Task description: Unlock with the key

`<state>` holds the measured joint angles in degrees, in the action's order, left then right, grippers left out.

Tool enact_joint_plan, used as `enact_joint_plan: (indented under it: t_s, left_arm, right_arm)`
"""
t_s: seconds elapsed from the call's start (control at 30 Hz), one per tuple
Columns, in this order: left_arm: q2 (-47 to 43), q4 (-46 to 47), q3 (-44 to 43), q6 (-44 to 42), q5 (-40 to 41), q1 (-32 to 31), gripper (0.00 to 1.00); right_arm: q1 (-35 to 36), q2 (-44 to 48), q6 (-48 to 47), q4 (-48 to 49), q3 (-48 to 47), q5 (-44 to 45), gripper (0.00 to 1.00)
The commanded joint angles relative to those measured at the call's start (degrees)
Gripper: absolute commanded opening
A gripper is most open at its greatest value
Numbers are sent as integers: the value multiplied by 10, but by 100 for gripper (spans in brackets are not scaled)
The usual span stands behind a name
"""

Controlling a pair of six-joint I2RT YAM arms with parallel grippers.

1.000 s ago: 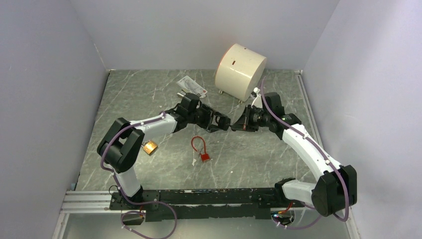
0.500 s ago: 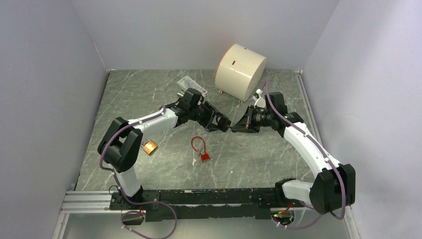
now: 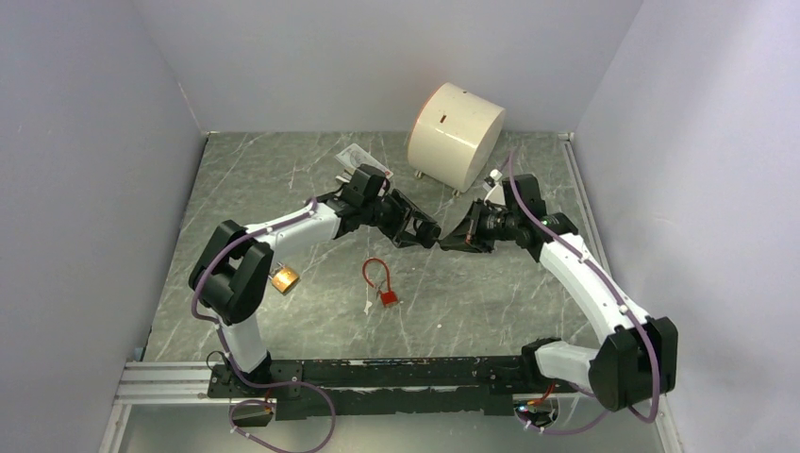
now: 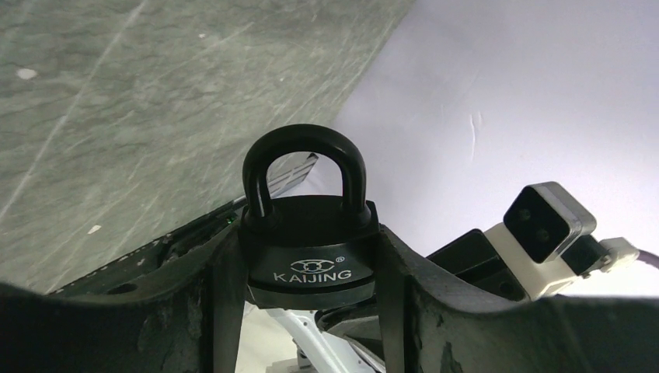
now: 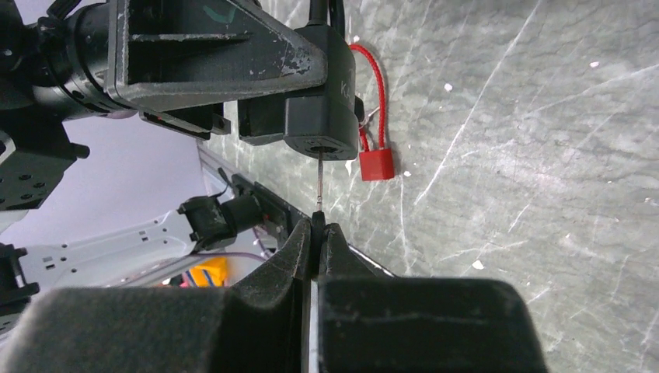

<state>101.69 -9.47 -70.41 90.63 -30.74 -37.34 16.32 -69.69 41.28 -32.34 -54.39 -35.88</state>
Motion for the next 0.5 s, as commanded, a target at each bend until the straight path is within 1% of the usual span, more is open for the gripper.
enact_joint_plan:
  t_s: [0.0, 0.2, 0.3, 0.4, 0.47]
  left_arm:
    - [-49, 126, -17, 63, -90, -42, 28]
    - [-61, 96, -35, 56, -76, -49, 29]
    - [-65, 84, -40, 49, -70, -49, 29]
    - [-65, 21, -67, 0, -58, -51, 29]
    - [-65, 2, -80, -19, -56, -51, 29]
  right_arm:
    - [16, 31, -3, 82, 9, 68, 0]
    - [27, 35, -41, 62, 3, 78, 0]
    - [37, 25, -69, 38, -16, 89, 0]
    - [42, 9, -96, 4, -36, 100, 0]
    - [42, 2, -105, -8, -46, 109, 0]
